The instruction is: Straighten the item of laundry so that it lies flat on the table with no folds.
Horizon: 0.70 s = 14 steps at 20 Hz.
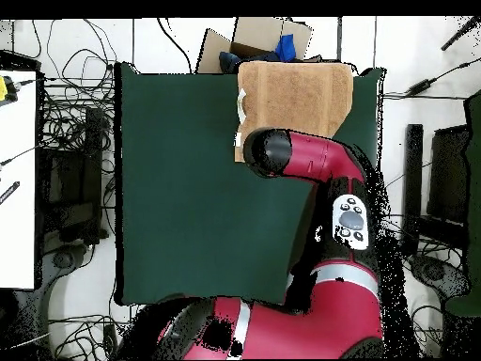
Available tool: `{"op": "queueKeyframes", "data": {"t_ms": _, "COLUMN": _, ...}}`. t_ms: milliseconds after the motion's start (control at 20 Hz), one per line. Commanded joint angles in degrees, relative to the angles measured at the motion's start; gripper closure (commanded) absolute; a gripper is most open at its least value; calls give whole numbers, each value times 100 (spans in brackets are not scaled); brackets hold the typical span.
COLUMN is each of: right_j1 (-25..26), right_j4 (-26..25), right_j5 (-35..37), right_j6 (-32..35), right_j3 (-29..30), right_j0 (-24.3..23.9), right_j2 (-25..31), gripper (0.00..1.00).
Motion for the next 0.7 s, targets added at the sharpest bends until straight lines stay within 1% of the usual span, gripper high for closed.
{"op": "queueKeyframes", "data": {"t_ms": 50, "right_j1": 284, "right_j4": 60, "right_j5": 156, "right_j6": 1067, "right_j3": 9, "right_j0": 142, "right_j2": -46, "gripper": 100}}
{"op": "queueKeyframes", "data": {"t_ms": 300, "right_j1": 361, "right_j4": -1, "right_j5": 72, "right_j6": 1013, "right_j3": -58, "right_j0": 176, "right_j2": -110, "gripper": 100}}
{"op": "queueKeyframes", "data": {"t_ms": 500, "right_j1": 364, "right_j4": 15, "right_j5": 63, "right_j6": 930, "right_j3": -112, "right_j0": 131, "right_j2": -42, "gripper": 100}}
{"op": "queueKeyframes", "data": {"t_ms": 700, "right_j1": 267, "right_j4": 59, "right_j5": 298, "right_j6": 798, "right_j3": -228, "right_j0": 79, "right_j2": 21, "gripper": 100}}
